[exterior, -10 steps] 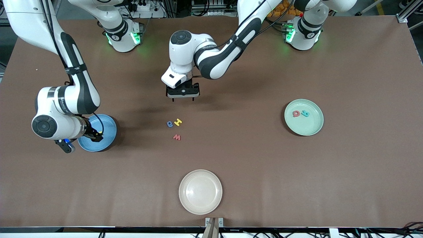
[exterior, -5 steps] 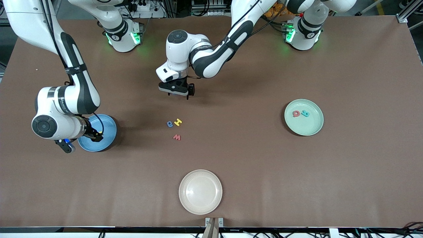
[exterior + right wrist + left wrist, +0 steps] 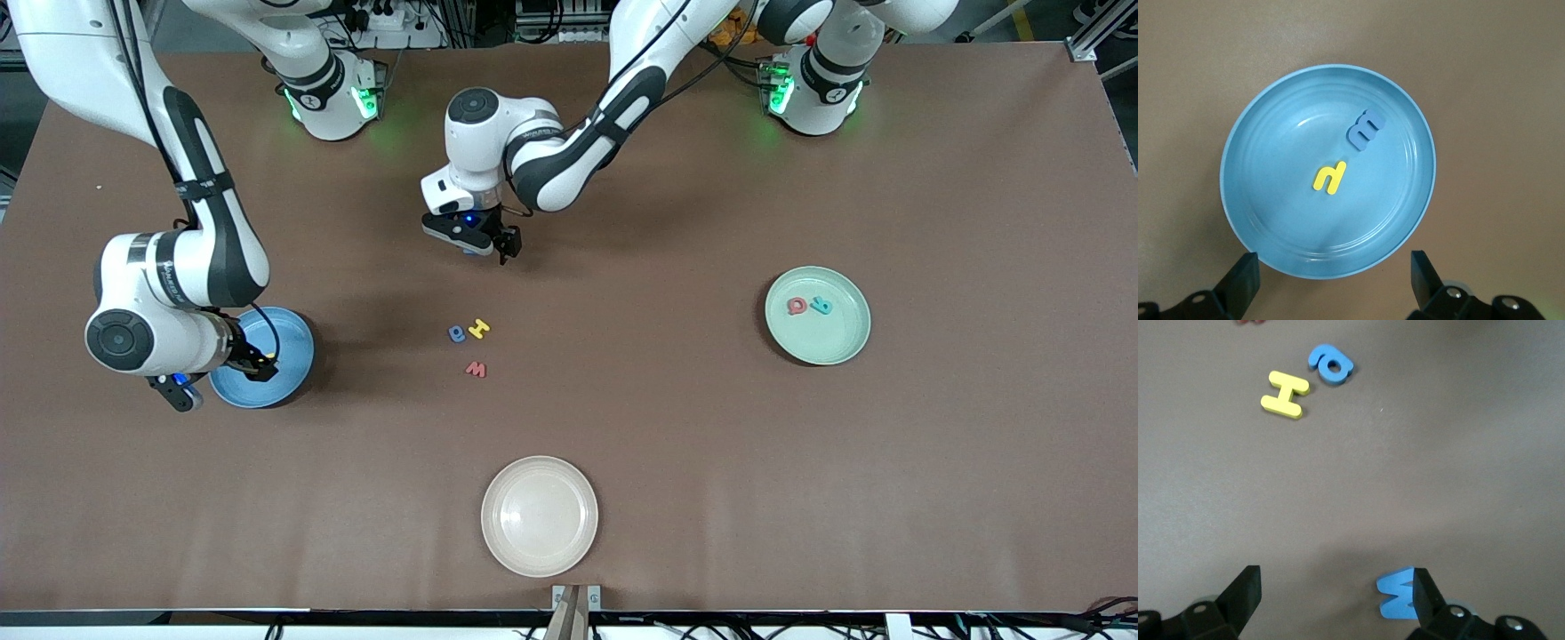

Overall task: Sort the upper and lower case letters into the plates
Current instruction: 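Move the left gripper down over the blue foam w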

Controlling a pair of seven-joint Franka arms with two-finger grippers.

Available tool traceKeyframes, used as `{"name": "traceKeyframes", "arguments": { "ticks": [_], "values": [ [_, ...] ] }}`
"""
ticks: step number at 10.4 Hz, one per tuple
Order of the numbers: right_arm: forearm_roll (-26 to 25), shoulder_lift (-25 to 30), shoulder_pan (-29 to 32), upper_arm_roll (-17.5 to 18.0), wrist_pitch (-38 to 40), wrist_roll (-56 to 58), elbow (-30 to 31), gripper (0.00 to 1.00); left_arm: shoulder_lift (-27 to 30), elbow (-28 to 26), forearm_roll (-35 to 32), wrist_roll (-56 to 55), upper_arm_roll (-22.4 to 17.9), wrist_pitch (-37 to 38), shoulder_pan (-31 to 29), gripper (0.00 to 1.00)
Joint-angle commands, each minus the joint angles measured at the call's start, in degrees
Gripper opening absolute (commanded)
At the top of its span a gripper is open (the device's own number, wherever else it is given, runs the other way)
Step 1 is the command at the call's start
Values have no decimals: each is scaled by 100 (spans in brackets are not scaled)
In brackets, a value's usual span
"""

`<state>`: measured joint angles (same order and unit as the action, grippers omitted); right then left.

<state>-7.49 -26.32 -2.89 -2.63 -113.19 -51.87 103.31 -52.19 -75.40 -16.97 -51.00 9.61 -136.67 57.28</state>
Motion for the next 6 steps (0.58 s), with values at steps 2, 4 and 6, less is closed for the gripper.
{"name": "traceKeyframes", "arguments": {
  "ticks": [2, 4, 6],
  "values": [
    [10, 75, 26, 25, 69, 63, 23, 100, -292, 184, -52, 38, 101, -167, 11, 100],
    [10, 75, 26, 25, 69, 63, 23, 100, -300, 219, 79, -233, 190, -228, 90, 100],
    [10, 75, 26, 25, 69, 63, 23, 100, -335, 236, 88, -437, 172, -369, 152, 100]
  ]
}}
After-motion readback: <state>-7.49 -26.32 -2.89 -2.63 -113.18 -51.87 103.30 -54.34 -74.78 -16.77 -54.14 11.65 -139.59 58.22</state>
